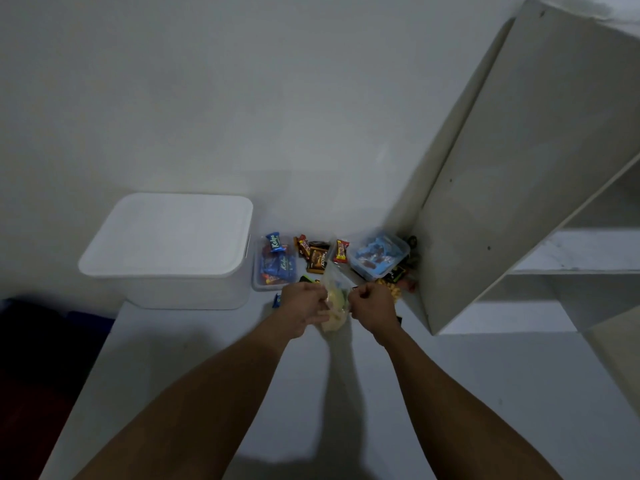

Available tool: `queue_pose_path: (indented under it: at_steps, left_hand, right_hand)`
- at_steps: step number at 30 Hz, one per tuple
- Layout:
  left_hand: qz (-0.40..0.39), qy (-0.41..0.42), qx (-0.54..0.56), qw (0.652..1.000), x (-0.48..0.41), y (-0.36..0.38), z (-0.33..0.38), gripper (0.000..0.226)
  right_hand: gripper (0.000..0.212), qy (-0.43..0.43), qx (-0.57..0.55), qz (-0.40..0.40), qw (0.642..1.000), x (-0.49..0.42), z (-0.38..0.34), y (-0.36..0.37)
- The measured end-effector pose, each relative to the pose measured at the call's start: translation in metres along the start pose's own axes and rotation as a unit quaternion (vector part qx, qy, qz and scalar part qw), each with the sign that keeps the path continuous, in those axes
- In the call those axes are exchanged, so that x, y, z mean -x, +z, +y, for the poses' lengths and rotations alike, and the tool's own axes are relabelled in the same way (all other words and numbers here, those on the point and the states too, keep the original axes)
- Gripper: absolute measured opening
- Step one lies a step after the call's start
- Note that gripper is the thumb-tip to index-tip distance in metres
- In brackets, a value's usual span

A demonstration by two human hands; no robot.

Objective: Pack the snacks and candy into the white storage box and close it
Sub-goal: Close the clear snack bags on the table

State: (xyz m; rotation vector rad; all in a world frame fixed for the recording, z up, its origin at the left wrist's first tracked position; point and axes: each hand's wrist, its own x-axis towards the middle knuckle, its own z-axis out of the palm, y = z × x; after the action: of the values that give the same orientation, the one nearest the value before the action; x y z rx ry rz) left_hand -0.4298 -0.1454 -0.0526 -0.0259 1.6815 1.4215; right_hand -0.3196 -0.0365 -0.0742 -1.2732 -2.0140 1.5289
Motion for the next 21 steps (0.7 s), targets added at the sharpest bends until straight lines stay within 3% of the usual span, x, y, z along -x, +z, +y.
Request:
queue_pose_path:
  at_steps: [5,9,11,15,21]
  left_hand:
    - [-0.032,-0.001,-0.024,0.999,0.000,0.001,0.007,0.007]
    - [0.035,0.088,-0.098,0.991,-0.012,-0.007,0.013,0.034]
    - [0.019,0.135,-0.146,0.980,-0.016,-0.014,0.014,0.044]
    - [0.006,0.145,-0.172,0.974,-0.022,-0.024,0.010,0.019]
    - [-0.024,0.192,-0.211,0.958,-0.017,-0.021,0.005,0.017]
  right_hand:
    - [0.010,-0.049,0.029,-0.047,0.997,0.005,-0.007,0.005]
    - [0.016,-0.065,0.062,-0.084,0.992,0.001,-0.016,-0.002]
    - [0.017,-0.038,0.052,-0.117,0.991,-0.002,-0.021,-0.009]
    - [0.017,-0.032,0.079,-0.145,0.986,-0.006,-0.028,-0.017]
    - [0.008,-0.157,0.211,-0.120,0.957,-0.011,-0.039,-0.004]
